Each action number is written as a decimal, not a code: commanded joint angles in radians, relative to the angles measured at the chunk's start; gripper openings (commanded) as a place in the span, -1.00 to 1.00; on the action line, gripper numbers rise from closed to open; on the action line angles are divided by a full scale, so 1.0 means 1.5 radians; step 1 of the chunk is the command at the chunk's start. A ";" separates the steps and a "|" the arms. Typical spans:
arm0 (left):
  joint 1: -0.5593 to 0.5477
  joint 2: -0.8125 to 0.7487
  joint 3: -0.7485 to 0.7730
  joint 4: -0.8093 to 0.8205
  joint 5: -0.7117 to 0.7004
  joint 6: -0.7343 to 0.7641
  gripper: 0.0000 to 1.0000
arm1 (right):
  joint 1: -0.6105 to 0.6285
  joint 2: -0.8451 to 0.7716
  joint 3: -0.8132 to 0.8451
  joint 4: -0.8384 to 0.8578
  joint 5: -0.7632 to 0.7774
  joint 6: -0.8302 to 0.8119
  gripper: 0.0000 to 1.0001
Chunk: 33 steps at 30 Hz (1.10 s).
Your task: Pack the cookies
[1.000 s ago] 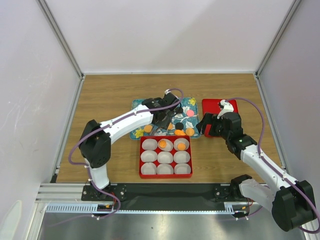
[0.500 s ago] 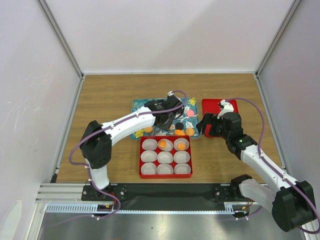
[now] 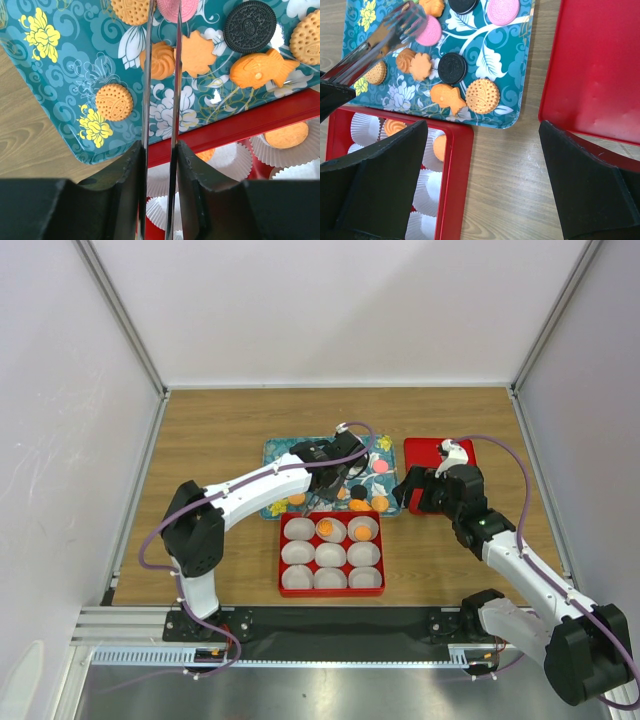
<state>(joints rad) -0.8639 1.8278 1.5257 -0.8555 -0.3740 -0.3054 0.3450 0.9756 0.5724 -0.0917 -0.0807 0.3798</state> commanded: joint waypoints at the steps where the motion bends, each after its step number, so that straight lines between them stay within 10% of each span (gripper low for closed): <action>1: -0.005 -0.014 0.027 0.000 0.000 0.000 -0.34 | -0.002 -0.009 0.003 0.026 -0.007 -0.010 0.99; 33: 0.004 -0.050 0.016 0.003 0.047 0.004 -0.38 | -0.002 -0.005 -0.002 0.027 -0.001 -0.009 0.99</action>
<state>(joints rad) -0.8616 1.7851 1.5318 -0.8776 -0.3099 -0.3050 0.3450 0.9756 0.5705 -0.0853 -0.0807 0.3798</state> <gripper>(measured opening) 0.305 0.994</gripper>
